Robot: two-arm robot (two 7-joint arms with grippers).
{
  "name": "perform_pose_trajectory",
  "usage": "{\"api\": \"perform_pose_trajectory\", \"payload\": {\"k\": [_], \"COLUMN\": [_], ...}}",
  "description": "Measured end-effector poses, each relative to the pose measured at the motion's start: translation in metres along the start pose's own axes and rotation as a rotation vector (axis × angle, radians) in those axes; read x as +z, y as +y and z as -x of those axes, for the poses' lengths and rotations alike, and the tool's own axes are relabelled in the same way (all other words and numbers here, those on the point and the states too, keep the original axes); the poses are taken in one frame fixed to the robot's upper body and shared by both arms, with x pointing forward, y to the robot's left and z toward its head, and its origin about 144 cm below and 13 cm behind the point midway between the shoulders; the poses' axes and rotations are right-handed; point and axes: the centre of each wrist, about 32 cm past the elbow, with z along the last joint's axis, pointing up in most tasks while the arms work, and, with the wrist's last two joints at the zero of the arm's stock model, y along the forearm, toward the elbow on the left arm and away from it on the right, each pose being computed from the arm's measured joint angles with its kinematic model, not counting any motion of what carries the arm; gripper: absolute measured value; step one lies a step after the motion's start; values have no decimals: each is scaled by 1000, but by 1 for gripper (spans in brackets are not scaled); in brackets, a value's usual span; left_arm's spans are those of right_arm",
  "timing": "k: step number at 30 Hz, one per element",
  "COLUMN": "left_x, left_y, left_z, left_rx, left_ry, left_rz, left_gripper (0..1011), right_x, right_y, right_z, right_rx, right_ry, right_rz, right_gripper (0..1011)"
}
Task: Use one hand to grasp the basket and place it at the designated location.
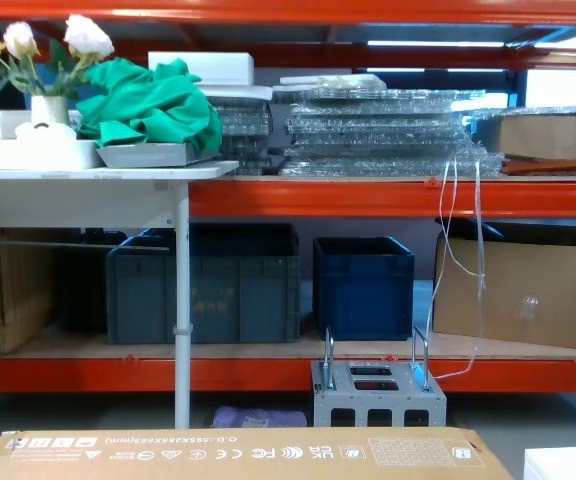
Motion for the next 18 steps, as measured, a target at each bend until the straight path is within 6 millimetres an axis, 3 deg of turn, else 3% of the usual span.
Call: {"api": "perform_pose_trajectory", "payload": {"k": [18], "left_x": [0], "left_y": [0], "left_z": [0], "left_rx": [0], "left_ry": [0], "left_rz": [0], "left_gripper": [0], "right_x": [0], "right_y": [0], "right_z": [0], "right_rx": [1], "right_ry": [-1], "right_rz": [1], "right_gripper": [1001]}}
